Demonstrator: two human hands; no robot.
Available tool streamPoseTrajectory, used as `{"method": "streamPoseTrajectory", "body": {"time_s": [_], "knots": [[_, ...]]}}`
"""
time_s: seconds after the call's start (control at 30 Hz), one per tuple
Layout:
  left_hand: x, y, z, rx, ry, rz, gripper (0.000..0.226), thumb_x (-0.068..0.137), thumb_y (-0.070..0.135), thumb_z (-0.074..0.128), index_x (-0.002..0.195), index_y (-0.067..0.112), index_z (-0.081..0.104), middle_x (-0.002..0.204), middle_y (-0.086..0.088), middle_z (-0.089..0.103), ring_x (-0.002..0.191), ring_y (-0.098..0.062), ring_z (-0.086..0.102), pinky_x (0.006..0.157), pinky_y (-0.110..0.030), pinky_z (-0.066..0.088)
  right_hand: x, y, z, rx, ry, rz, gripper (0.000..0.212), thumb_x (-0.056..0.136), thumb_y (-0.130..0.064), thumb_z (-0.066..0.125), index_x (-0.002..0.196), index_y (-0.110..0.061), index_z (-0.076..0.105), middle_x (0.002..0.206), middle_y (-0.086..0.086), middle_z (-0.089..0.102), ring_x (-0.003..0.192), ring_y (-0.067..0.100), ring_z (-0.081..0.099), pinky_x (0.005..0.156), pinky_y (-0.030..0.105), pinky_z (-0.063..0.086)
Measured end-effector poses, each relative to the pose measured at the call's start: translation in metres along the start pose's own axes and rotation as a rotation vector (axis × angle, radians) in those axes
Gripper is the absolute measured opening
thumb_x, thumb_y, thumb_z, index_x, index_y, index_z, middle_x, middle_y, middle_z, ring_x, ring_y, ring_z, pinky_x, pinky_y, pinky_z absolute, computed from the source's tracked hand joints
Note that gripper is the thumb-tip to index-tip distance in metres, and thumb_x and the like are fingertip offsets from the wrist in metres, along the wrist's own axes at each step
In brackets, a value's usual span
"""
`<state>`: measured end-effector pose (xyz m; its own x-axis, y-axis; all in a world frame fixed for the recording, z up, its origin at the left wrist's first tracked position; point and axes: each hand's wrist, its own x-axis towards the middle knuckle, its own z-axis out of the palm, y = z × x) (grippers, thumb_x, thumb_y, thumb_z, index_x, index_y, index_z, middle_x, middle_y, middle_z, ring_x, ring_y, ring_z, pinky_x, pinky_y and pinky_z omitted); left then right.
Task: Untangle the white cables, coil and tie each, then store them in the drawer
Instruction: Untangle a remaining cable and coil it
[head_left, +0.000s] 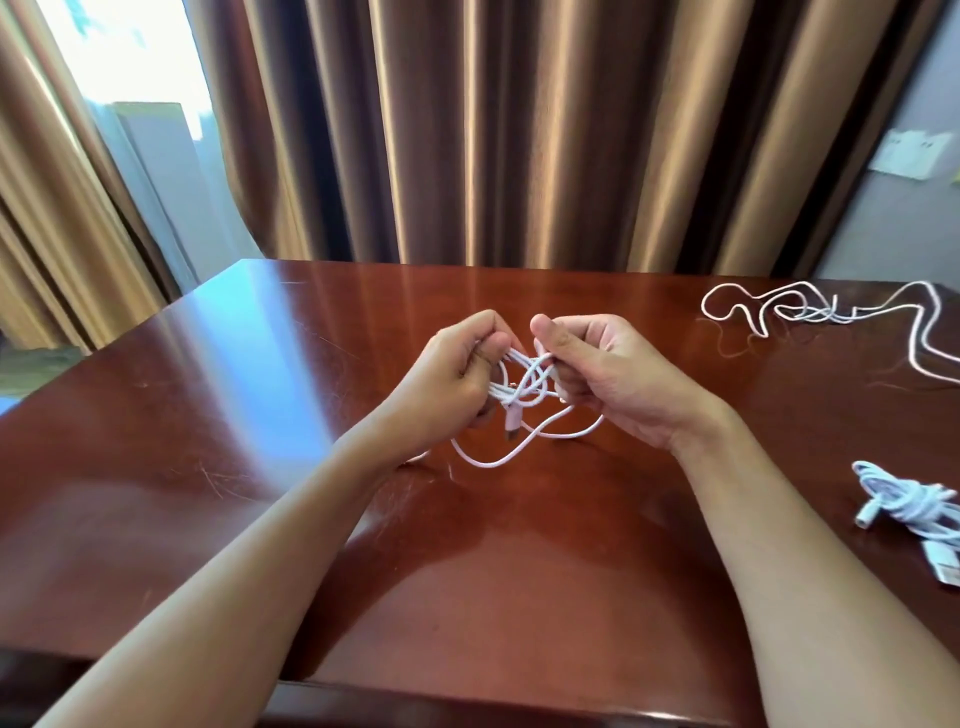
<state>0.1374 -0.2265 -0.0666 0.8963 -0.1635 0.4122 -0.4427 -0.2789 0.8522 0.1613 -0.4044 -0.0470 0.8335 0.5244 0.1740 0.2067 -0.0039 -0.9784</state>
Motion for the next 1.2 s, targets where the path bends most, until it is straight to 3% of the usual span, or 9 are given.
{"method": "streamPoseTrajectory", "body": {"time_s": [0.17, 0.33, 0.57, 0.67, 0.8, 0.87, 0.97, 1.03, 1.2], "knots": [[-0.001, -0.005, 0.002, 0.079, -0.122, -0.04, 0.018, 0.107, 0.009, 0.038, 0.095, 0.001, 0.048, 0.059, -0.028, 0.057, 0.035, -0.022, 0.046, 0.038, -0.022, 0.034, 0.0, 0.001, -0.002, -0.099, 0.029, -0.054, 0.027, 0.084, -0.041, 0.069, 0.09, -0.015, 0.072, 0.071, -0.001, 0.068, 0.065, 0.009, 0.059, 0.063, 0.028, 0.046], [-0.003, 0.002, 0.002, -0.064, -0.117, -0.046, 0.021, 0.109, 0.011, 0.033, 0.089, 0.01, 0.04, 0.056, -0.028, 0.05, 0.032, -0.016, 0.036, 0.038, -0.019, 0.03, 0.002, 0.004, -0.005, -0.021, 0.04, -0.117, 0.017, 0.084, -0.032, 0.071, 0.094, -0.018, 0.072, 0.082, -0.001, 0.07, 0.075, 0.01, 0.065, 0.067, 0.024, 0.051], [-0.009, 0.013, 0.004, -0.318, -0.183, -0.034, 0.021, 0.109, 0.013, 0.03, 0.091, 0.008, 0.037, 0.052, 0.001, 0.039, 0.039, -0.008, 0.025, 0.04, -0.018, 0.021, 0.007, 0.007, -0.003, 0.238, 0.092, -0.113, 0.012, 0.079, -0.022, 0.074, 0.088, -0.014, 0.075, 0.079, 0.003, 0.073, 0.073, 0.013, 0.068, 0.071, 0.024, 0.055], [-0.009, 0.016, 0.009, -0.466, -0.068, -0.087, 0.022, 0.109, 0.016, 0.028, 0.09, 0.008, 0.037, 0.051, 0.004, 0.033, 0.038, -0.005, 0.022, 0.04, -0.015, 0.019, 0.013, 0.014, 0.004, 0.287, 0.244, -0.168, 0.012, 0.078, -0.021, 0.077, 0.086, -0.013, 0.077, 0.082, 0.006, 0.076, 0.077, 0.016, 0.068, 0.073, 0.024, 0.053], [-0.004, 0.017, 0.021, -0.515, 0.235, -0.13, 0.024, 0.11, 0.017, 0.03, 0.088, 0.01, 0.036, 0.05, 0.004, 0.035, 0.035, -0.004, 0.026, 0.035, -0.013, 0.024, 0.022, 0.027, 0.025, -0.033, 0.395, -0.26, 0.004, 0.089, -0.014, 0.074, 0.085, -0.016, 0.076, 0.079, 0.004, 0.076, 0.07, 0.018, 0.071, 0.065, 0.034, 0.058], [0.001, 0.009, 0.022, -0.392, 0.388, -0.13, 0.024, 0.11, 0.018, 0.033, 0.088, 0.012, 0.038, 0.049, 0.004, 0.041, 0.034, -0.006, 0.032, 0.034, -0.017, 0.026, 0.024, 0.035, 0.035, -0.192, 0.39, -0.278, 0.011, 0.086, -0.015, 0.067, 0.083, -0.019, 0.076, 0.075, 0.001, 0.076, 0.068, 0.022, 0.072, 0.065, 0.045, 0.06], [0.005, -0.008, 0.016, -0.117, 0.591, -0.102, 0.019, 0.105, 0.026, 0.042, 0.087, 0.021, 0.045, 0.067, -0.006, 0.057, 0.05, -0.016, 0.051, 0.045, -0.034, 0.04, 0.02, 0.038, 0.043, -0.443, 0.337, -0.316, 0.021, 0.087, -0.009, 0.058, 0.09, -0.016, 0.078, 0.074, -0.001, 0.075, 0.066, 0.003, 0.061, 0.063, 0.032, 0.053], [0.006, -0.011, 0.011, -0.017, 0.676, -0.093, 0.015, 0.1, 0.028, 0.044, 0.085, 0.025, 0.046, 0.078, -0.005, 0.065, 0.067, -0.024, 0.063, 0.06, -0.048, 0.05, 0.015, 0.036, 0.047, -0.516, 0.255, -0.312, 0.021, 0.093, -0.01, 0.057, 0.094, -0.015, 0.078, 0.072, 0.004, 0.072, 0.062, 0.011, 0.056, 0.063, 0.037, 0.051], [0.004, -0.004, 0.008, 0.134, 0.727, -0.009, 0.014, 0.103, 0.009, 0.045, 0.091, 0.014, 0.048, 0.072, 0.016, 0.057, 0.068, 0.002, 0.06, 0.073, -0.037, 0.051, 0.014, 0.032, 0.051, -0.51, 0.176, -0.239, 0.018, 0.091, -0.01, 0.058, 0.088, -0.011, 0.075, 0.069, 0.0, 0.072, 0.064, 0.011, 0.068, 0.066, 0.04, 0.058]]}}
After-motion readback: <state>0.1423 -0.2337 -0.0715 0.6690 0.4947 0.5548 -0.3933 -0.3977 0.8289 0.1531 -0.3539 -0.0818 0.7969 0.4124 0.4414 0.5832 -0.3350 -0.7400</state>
